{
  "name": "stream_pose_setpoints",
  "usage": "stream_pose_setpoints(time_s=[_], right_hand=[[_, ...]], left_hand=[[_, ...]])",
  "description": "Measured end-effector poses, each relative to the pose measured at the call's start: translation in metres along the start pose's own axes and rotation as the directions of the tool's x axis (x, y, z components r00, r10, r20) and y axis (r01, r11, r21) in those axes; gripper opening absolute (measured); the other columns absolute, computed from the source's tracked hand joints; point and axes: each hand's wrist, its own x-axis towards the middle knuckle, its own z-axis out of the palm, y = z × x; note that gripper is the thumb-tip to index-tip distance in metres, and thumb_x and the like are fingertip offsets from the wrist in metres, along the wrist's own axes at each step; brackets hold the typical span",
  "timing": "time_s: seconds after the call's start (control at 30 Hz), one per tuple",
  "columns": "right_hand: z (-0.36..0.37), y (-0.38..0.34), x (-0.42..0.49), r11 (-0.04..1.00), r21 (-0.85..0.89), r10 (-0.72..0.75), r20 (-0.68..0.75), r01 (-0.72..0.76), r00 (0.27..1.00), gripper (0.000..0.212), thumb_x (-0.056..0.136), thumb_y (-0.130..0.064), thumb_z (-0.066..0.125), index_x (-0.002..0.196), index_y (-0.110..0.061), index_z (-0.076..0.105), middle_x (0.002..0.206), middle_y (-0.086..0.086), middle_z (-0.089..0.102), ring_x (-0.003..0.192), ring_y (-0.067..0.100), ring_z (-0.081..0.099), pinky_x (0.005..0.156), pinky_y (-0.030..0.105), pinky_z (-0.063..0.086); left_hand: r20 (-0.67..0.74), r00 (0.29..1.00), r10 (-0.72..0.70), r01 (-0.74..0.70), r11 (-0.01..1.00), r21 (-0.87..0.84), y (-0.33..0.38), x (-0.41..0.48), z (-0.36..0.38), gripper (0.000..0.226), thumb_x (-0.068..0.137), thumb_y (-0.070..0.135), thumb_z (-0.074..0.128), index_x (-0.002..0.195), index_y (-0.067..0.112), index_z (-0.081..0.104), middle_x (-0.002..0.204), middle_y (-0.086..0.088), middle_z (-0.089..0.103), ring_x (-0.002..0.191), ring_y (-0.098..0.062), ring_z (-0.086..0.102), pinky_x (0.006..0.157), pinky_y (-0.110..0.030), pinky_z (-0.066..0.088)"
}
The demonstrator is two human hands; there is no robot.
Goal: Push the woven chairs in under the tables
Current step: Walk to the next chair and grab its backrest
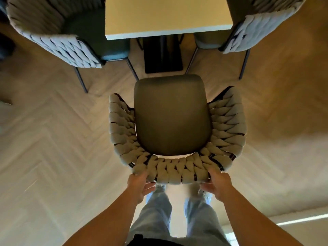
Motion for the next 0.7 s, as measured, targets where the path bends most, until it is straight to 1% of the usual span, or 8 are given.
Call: stream_pose_setpoints(time_s=[0.1, 0.2, 0.27, 0.33, 0.43, 0.5, 0.57, 0.7], right_hand=[[-0.007, -0.006, 0.011, 0.997, 0.077, 0.001, 0.069, -0.007, 0.998, 0.035, 0.090, -0.020, 0.070, 0.121, -0.008, 0.060, 0.107, 0.023, 0.072, 0.094, 0.044, 0.071, 0.078, 0.061, 0.061], [-0.010, -0.014, 0.019, 0.993, 0.118, -0.027, 0.139, 0.010, 0.990, 0.035, 0.095, -0.010, 0.065, 0.128, -0.013, 0.055, 0.116, 0.020, 0.067, 0.101, 0.041, 0.067, 0.082, 0.064, 0.058], [-0.011, -0.015, 0.021, 0.993, 0.121, -0.029, 0.137, 0.012, 0.990, 0.034, 0.095, -0.007, 0.063, 0.128, -0.013, 0.054, 0.114, 0.019, 0.067, 0.099, 0.038, 0.066, 0.083, 0.065, 0.057], [-0.011, -0.018, 0.019, 0.992, 0.122, -0.034, 0.132, 0.018, 0.991, 0.030, 0.095, -0.006, 0.062, 0.124, -0.012, 0.055, 0.110, 0.018, 0.067, 0.097, 0.037, 0.065, 0.083, 0.064, 0.058], [-0.007, -0.022, 0.020, 0.992, 0.117, -0.049, 0.109, 0.036, 0.993, 0.025, 0.095, -0.003, 0.060, 0.116, -0.015, 0.055, 0.105, 0.016, 0.065, 0.095, 0.036, 0.064, 0.084, 0.064, 0.058], [-0.003, -0.027, 0.018, 0.992, 0.112, -0.072, 0.085, 0.062, 0.994, 0.022, 0.093, -0.004, 0.061, 0.113, -0.015, 0.057, 0.103, 0.016, 0.066, 0.096, 0.038, 0.065, 0.086, 0.065, 0.057], [0.001, -0.035, 0.020, 0.992, 0.110, -0.076, 0.077, 0.067, 0.994, 0.024, 0.093, -0.006, 0.062, 0.116, -0.014, 0.058, 0.106, 0.018, 0.068, 0.099, 0.039, 0.066, 0.085, 0.064, 0.057], [0.010, -0.064, 0.032, 0.988, 0.141, -0.078, 0.123, 0.061, 0.989, 0.035, 0.093, -0.004, 0.064, 0.125, -0.013, 0.053, 0.112, 0.021, 0.069, 0.100, 0.040, 0.069, 0.076, 0.061, 0.061]], left_hand=[[0.009, 0.999, 0.043, -0.041, 0.991, -0.131, -0.008, 0.001, 0.010, 0.045, 0.093, 0.013, 0.068, 0.133, 0.018, 0.047, 0.121, -0.024, 0.062, 0.082, -0.045, 0.074, 0.068, -0.056, 0.060], [-0.042, 0.994, 0.103, -0.109, 0.977, -0.181, -0.009, -0.002, 0.023, 0.042, 0.095, 0.006, 0.064, 0.127, 0.024, 0.045, 0.120, -0.020, 0.060, 0.081, -0.047, 0.073, 0.072, -0.066, 0.057], [-0.086, 0.989, 0.121, -0.134, 0.978, -0.161, -0.008, -0.001, 0.029, 0.036, 0.095, 0.003, 0.063, 0.121, 0.020, 0.046, 0.113, -0.020, 0.063, 0.080, -0.050, 0.072, 0.071, -0.066, 0.057], [-0.125, 0.984, 0.124, -0.144, 0.976, -0.163, -0.006, -0.001, 0.033, 0.029, 0.095, -0.001, 0.061, 0.115, 0.016, 0.049, 0.108, -0.022, 0.065, 0.078, -0.050, 0.071, 0.067, -0.063, 0.058], [-0.122, 0.982, 0.141, -0.159, 0.976, -0.149, 0.000, -0.001, 0.034, 0.033, 0.094, 0.002, 0.063, 0.124, 0.015, 0.054, 0.110, -0.024, 0.070, 0.080, -0.050, 0.072, 0.063, -0.061, 0.058], [-0.115, 0.981, 0.157, -0.174, 0.973, -0.153, 0.007, 0.001, 0.034, 0.032, 0.094, 0.002, 0.063, 0.124, 0.013, 0.057, 0.107, -0.023, 0.072, 0.079, -0.049, 0.073, 0.062, -0.060, 0.059], [-0.098, 0.980, 0.171, -0.184, 0.972, -0.148, 0.016, 0.005, 0.037, 0.031, 0.094, 0.001, 0.062, 0.123, 0.012, 0.057, 0.106, -0.024, 0.072, 0.078, -0.049, 0.073, 0.062, -0.059, 0.059], [-0.075, 0.976, 0.206, -0.215, 0.965, -0.147, 0.044, 0.013, 0.046, 0.032, 0.095, 0.000, 0.061, 0.123, 0.011, 0.053, 0.107, -0.026, 0.070, 0.077, -0.048, 0.073, 0.063, -0.059, 0.060]])
